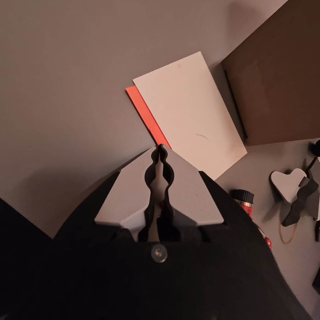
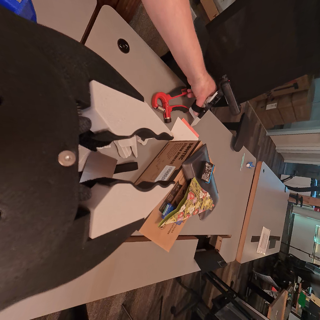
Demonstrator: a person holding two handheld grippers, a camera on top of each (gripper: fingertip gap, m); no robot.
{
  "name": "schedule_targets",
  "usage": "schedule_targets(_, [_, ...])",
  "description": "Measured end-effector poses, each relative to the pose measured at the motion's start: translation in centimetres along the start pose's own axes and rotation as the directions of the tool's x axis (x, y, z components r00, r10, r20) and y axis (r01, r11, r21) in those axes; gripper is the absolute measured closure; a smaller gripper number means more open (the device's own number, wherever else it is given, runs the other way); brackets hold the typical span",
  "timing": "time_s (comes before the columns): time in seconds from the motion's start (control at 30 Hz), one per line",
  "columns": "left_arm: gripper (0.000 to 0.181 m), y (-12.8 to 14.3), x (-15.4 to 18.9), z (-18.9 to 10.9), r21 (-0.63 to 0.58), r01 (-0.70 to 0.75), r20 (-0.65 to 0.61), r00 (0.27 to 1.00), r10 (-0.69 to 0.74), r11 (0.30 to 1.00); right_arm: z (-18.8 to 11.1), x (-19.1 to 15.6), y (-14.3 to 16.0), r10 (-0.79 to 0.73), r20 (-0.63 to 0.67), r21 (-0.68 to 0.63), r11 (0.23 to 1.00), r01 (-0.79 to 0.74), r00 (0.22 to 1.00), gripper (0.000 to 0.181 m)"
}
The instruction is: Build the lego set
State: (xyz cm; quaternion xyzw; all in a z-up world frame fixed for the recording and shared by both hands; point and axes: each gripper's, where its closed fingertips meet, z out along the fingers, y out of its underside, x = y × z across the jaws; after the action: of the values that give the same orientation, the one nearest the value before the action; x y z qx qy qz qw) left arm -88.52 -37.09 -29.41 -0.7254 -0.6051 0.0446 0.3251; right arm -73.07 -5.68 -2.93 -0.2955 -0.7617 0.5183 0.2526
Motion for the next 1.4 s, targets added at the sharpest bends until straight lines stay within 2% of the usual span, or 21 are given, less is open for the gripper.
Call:
schedule_targets(0.03, [0.181,-0.1,0.1,0.1,-0.004,-0.006,-0.003,1.0,0.006,1.0,0.0,0.1,0.2,0.004,-0.001,-0.002,1.0,-0.004,1.0,0.136])
schedule_targets(0.1, [0.181,-0.1,0.3,0.2,-0.012,-0.017,-0.014,1.0,0.017,1.0,-0.1,0.3,0.5,0.012,-0.001,-0.003,1.0,-0.012,1.0,0.136])
schedule_targets(0.23, [0.181,-1.2,1.8,-0.3,0.06,-0.02,-0.095,0.995,0.026,0.998,-0.2,0.6,0.5,0.034,0.008,0.009,0.999,-0.034,0.999,0.137])
schedule_targets(0.37, [0.181,-1.0,2.0,-0.2,0.035,-0.078,-0.073,0.994,0.08,0.996,0.0,0.6,0.5,0.045,0.016,0.014,0.999,-0.045,0.999,0.137])
schedule_targets(0.43, [0.181,-1.6,2.4,-0.6,0.073,-0.069,-0.091,0.993,0.075,0.995,0.1,0.5,0.7,0.043,0.016,0.006,0.999,-0.044,0.999,0.137])
schedule_targets(0.57, [0.181,-3.8,3.7,-3.4,0.187,-0.049,-0.122,0.99,0.072,0.981,0.3,0.3,0.9,0.044,0.018,-0.001,0.999,-0.044,0.999,0.137])
schedule_targets(0.7, [0.181,-5.5,5.7,-8.2,0.246,-0.156,-0.038,0.985,0.17,0.957,0.0,0.1,0.5,0.043,0.019,0.007,0.999,-0.043,0.999,0.137])
schedule_targets(0.77, [0.181,-5.8,6.3,-9.3,0.234,-0.222,0.04,0.975,0.219,0.947,-0.2,0.1,0.2,0.045,0.016,0.01,0.999,-0.045,0.999,0.137])
schedule_targets(0.83, [0.181,-4.8,7.1,-8.1,0.159,-0.21,-0.008,0.977,0.214,0.965,-0.4,-0.2,0.1,0.055,0.024,0.011,0.998,-0.056,0.998,0.136])
schedule_targets(0.93, [0.181,-2.7,5.4,-5.3,0.05,-0.158,0.021,0.987,0.157,0.986,-0.7,-0.9,0.7,0.04,0.033,-0.022,0.999,-0.039,0.999,0.132])
schedule_targets(1.0, [0.16,-1.3,3.5,-3.4,-0.005,-0.114,0.064,0.991,0.114,0.993,-1.1,-1.1,1.1,0.017,0.024,-0.041,0.999,-0.016,1.0,0.131])
schedule_targets(1.1, [0.145,1.5,2.6,-1.1,-0.111,-0.021,0.005,1.0,0.022,0.994,-1.7,-1.0,1.1,0.019,0.021,-0.028,0.999,-0.019,1.0,0.133])
schedule_targets(1.13, [0.151,1.9,2.5,-0.8,-0.113,-0.001,-0.012,1.0,0.0,0.994,-1.8,-0.9,1.1,0.028,0.025,-0.02,0.999,-0.028,0.999,0.133])
schedule_targets(1.2, [0.151,1.8,3.1,-0.7,-0.097,0.024,-0.071,0.997,-0.031,0.995,-1.8,-0.7,1.2,0.045,0.031,-0.01,0.999,-0.044,0.999,0.134])
schedule_targets(1.27, [0.156,1.8,3.2,-0.5,-0.107,0.017,-0.072,0.997,-0.025,0.994,-1.7,-0.5,1.4,0.059,0.037,-0.003,0.998,-0.059,0.998,0.134])
schedule_targets(1.33, [0.167,1.8,3.4,-0.2,-0.117,0.011,-0.083,0.996,-0.021,0.993,-1.4,-0.4,1.8,0.071,0.04,-0.001,0.997,-0.071,0.997,0.134])
schedule_targets(1.37, [0.179,1.9,3.1,0.0,-0.116,0.0,-0.064,0.998,-0.007,0.993,-1.3,-0.4,1.9,0.075,0.041,-0.001,0.997,-0.075,0.996,0.134])
schedule_targets(1.4, [0.181,1.8,3.1,0.2,-0.103,-0.008,-0.063,0.998,0.002,0.995,-1.2,-0.4,2.1,0.078,0.042,-0.003,0.997,-0.078,0.996,0.135])
